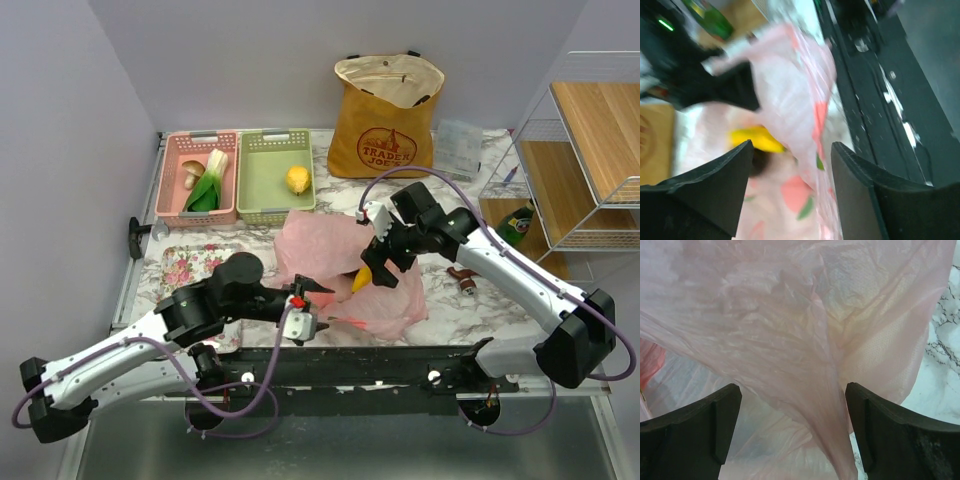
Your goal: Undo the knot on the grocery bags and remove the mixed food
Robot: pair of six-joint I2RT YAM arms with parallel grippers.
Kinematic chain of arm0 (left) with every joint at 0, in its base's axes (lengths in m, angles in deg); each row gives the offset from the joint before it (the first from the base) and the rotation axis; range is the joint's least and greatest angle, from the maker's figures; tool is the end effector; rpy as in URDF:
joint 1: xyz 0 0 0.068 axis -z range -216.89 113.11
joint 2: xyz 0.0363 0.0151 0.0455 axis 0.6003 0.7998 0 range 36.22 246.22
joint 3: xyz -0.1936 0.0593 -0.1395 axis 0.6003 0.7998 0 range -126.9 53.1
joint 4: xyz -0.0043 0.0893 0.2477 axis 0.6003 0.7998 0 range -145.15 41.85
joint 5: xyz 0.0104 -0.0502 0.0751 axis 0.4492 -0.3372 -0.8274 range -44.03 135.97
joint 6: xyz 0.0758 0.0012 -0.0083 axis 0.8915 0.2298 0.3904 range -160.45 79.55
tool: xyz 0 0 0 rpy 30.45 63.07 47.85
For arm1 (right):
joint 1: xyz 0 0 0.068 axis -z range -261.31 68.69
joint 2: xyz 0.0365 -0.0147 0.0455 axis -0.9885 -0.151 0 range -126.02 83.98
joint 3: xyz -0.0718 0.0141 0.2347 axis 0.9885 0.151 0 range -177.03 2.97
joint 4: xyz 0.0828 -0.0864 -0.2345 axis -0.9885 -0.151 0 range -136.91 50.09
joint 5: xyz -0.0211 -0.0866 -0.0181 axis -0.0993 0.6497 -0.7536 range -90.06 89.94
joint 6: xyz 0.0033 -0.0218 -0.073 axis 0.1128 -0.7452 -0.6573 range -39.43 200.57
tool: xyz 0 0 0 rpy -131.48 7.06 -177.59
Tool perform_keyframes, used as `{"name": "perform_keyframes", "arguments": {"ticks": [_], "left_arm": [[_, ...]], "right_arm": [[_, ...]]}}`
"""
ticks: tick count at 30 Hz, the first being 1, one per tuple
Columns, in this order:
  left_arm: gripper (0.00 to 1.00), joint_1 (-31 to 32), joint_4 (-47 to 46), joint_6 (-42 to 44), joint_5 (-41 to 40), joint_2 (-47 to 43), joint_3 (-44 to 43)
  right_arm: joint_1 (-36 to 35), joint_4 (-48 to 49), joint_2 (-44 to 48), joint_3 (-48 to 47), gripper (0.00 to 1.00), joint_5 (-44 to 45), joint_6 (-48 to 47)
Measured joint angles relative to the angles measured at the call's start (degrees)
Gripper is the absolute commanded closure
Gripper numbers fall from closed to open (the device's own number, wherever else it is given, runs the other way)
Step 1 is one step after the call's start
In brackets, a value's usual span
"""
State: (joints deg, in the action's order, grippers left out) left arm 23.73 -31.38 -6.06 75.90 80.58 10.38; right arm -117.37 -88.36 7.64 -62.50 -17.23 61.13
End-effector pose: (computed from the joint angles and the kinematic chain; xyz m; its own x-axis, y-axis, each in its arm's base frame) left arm 0.0785 -0.2051 0.2757 0.3777 0.3268 -0.8664 0.9245 -0.1845 0.3335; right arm 0.2211 0.1845 0.2385 -0.4280 -0.7048 -0.5658 -0.8765 0.4763 0.0697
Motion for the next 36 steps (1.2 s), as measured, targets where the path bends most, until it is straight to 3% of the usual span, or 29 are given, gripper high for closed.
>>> {"name": "perform_keyframes", "arguments": {"ticks": [4,9,16,19,22,27,29,33,36], "left_arm": [[0.5,-0.15,-3.65,1.66,0.09,-2.32,-2.64],[0.57,-0.17,-4.09,8.9,-1.05,7.78,-3.26],[0.57,-0.02,-5.4,15.87,-6.27,21.11,-4.11],[0.52,-0.81,-7.74,18.21,-9.92,26.51,-4.66],[0.45,-3.3,-9.33,19.67,-11.85,30.12,-4.76],[0.45,-6.4,-12.72,22.29,-14.32,32.11,-4.74],[0.45,-7.3,-14.43,23.19,-14.75,32.98,-5.01],[0.37,-8.22,-16.2,24.96,-14.82,35.52,-6.27],[0.29,-8.72,-17.05,28.0,-13.51,37.11,-6.58]], "right_arm": [[0.0,1.2,0.07,0.66,0.04,0.04,0.2],[0.0,1.92,0.28,1.4,0.02,0.46,1.09],[0.0,1.88,0.28,-1.6,0.0,1.07,3.08],[0.11,1.57,0.79,-3.15,0.0,1.86,3.23],[1.25,-0.7,1.55,-3.61,0.0,2.8,3.28],[4.04,-4.96,1.77,-3.39,0.02,4.52,2.86],[4.81,-5.7,2.19,-2.29,0.12,5.09,2.67],[5.16,-6.93,2.69,0.24,0.57,4.92,2.05],[5.16,-6.95,2.67,1.22,0.78,4.59,1.88]]}}
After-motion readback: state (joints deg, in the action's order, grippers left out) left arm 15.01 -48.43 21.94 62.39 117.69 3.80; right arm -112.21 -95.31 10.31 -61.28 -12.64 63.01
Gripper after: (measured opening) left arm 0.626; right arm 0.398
